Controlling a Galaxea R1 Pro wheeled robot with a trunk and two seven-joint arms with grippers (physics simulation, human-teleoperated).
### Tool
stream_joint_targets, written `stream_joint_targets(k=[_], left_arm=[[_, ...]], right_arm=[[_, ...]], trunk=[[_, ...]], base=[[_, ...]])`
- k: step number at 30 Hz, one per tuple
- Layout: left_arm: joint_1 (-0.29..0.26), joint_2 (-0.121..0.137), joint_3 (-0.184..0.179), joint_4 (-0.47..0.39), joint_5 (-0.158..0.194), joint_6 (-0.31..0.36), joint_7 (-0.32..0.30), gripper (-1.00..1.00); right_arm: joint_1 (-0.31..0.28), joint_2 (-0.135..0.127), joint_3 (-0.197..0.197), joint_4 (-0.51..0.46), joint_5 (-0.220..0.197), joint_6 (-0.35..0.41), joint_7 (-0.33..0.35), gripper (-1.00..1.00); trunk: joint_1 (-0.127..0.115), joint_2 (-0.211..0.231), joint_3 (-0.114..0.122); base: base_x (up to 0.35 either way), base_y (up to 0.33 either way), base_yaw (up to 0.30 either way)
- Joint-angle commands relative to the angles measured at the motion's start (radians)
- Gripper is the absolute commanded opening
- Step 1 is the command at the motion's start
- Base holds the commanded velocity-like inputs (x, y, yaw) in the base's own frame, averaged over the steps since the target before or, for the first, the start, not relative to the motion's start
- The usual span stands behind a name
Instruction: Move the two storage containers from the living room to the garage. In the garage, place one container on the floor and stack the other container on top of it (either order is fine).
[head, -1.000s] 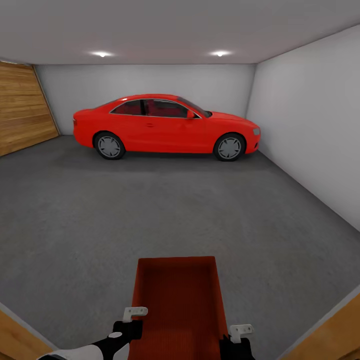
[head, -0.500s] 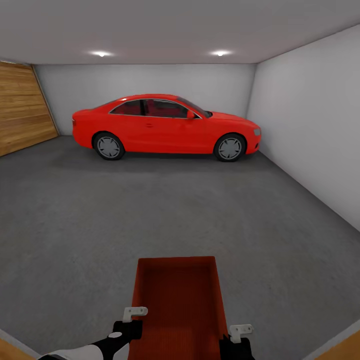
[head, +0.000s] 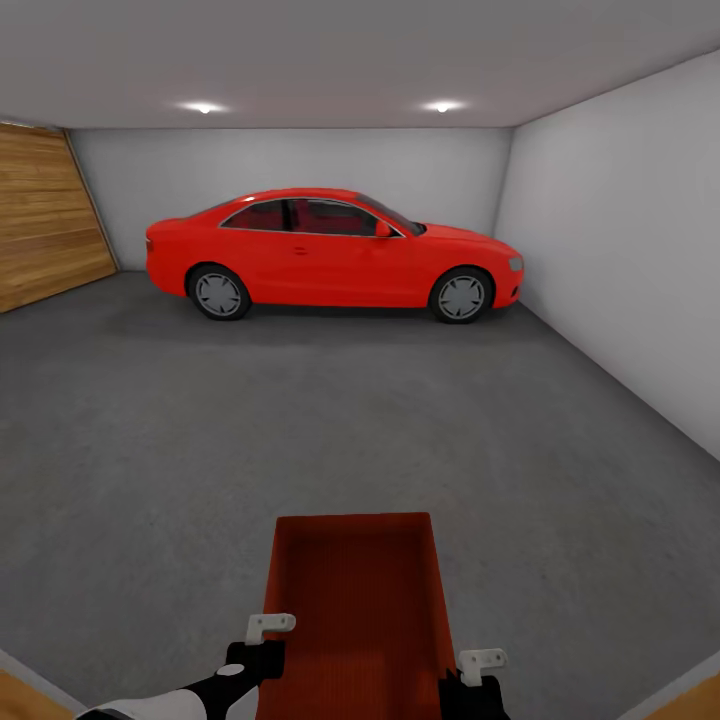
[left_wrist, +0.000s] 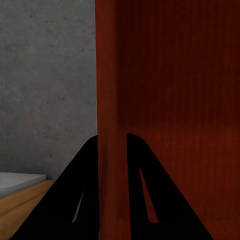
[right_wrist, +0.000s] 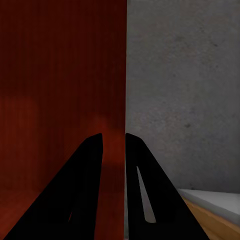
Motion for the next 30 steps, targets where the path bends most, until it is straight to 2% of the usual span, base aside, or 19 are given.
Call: stream_joint_targets(k=[1,10,19,30], left_arm=[[-0.002,-0.035,0.023,-0.032,-0.017,-0.004,-0.002,-1.00],[-0.002,-0.034,0.023,-0.032,-0.017,-0.004,-0.002,-1.00],[-0.002,-0.035,0.023,-0.032,-0.017,-0.004,-0.002,-1.00],[-0.002,-0.036,0.023,-0.032,-0.017,-0.004,-0.002,-1.00]], right_arm=[[0.000,0.000,0.000,0.003,-0.003,-0.002,-0.004,-1.00],[0.000,0.000,0.000,0.004,-0.003,-0.002,-0.004,-1.00],[0.000,0.000,0.002,0.004,-0.003,-0.002,-0.004,-1.00],[0.000,0.000,0.002,0.004,-0.003,-0.002,-0.004,-1.00]], trunk=[[0.001,-0.002,-0.002],[0.001,-0.002,-0.002],[0.001,-0.002,-0.002],[0.001,-0.002,-0.002]], base=[[0.000,0.012,0.000],[0.010,0.002,0.000],[0.217,0.000,0.000],[0.012,0.000,0.000]])
